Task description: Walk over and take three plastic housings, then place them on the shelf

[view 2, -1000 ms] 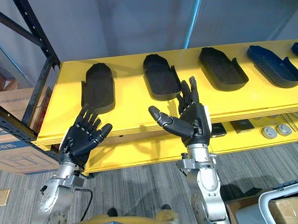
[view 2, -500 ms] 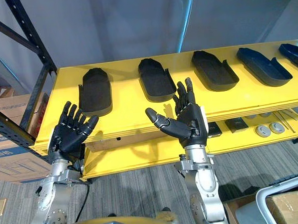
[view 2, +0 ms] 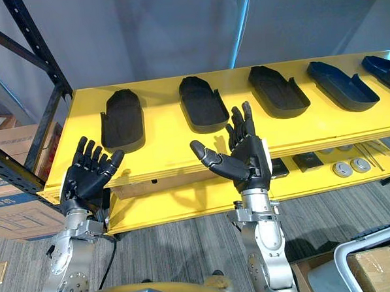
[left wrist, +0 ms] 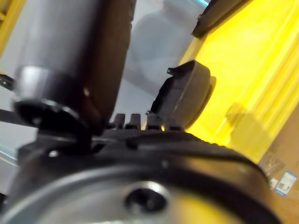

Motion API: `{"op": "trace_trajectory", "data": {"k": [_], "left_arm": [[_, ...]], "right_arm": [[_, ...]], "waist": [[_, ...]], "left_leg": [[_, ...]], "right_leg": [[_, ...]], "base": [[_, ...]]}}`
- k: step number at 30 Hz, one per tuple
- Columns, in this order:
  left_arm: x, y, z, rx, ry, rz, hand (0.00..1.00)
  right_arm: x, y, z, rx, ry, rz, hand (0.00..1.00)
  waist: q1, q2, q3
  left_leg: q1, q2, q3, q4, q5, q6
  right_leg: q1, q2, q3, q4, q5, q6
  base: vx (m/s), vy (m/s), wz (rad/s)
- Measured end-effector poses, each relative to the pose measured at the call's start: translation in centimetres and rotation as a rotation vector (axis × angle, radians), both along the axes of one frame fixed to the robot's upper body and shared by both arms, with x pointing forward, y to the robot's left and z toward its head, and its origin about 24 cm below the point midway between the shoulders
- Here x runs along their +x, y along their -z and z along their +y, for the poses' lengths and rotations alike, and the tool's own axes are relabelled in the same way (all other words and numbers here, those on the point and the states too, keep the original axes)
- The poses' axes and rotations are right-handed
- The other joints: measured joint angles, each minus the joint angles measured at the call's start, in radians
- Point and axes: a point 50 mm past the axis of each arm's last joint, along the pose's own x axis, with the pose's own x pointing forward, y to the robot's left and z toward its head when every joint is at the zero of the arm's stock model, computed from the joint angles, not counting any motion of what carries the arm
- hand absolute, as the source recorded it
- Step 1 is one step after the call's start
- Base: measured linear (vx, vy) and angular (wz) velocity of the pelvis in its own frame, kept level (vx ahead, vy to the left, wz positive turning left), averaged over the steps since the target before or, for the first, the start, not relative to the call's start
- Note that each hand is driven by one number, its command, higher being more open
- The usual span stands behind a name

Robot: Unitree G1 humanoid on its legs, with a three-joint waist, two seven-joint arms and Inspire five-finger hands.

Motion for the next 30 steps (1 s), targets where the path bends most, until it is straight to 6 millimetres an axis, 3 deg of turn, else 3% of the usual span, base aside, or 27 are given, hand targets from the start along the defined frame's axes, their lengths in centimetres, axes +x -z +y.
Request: {"op": "trace_trajectory", "data": {"k": [14,22,30], "left_arm": [[0.06,0.86,-0.38,0.007,0.021,0.088,1.00],[0.06,0.89,-0.39,0.006,0.018,0.097,1.00],[0.90,0.19,-0.39,0.004,-0.010,0.070,1.00]], "right_arm": [[0.03,0.02,-0.01,-0.001,-0.001,0.004,1.00],[0.01,-0.30,0.13,-0.037,-0.004,-0.004,1.00],[0.00,-0.56,0.17,-0.040,-0.013,-0.016,1.00]], "waist": [[-0.025,0.001,0.001],[-0.027,0.025,0.024],[-0.030,0.029,0.058]], "left_leg": [[-0.001,-0.002,0.017,-0.001,0.000,0.001],[-0.002,-0.001,0.022,0.000,0.000,0.001],[-0.004,-0.002,0.026,0.003,-0.001,0.001]], "right_leg": [[-0.017,-0.001,0.021,0.000,0.003,0.004],[-0.023,0.000,0.028,0.000,0.003,0.004],[-0.028,0.000,0.031,0.002,0.003,0.004]], "base": [[0.00,0.008,-0.04],[0.00,0.001,-0.01],[0.00,0.001,-0.01]]}}
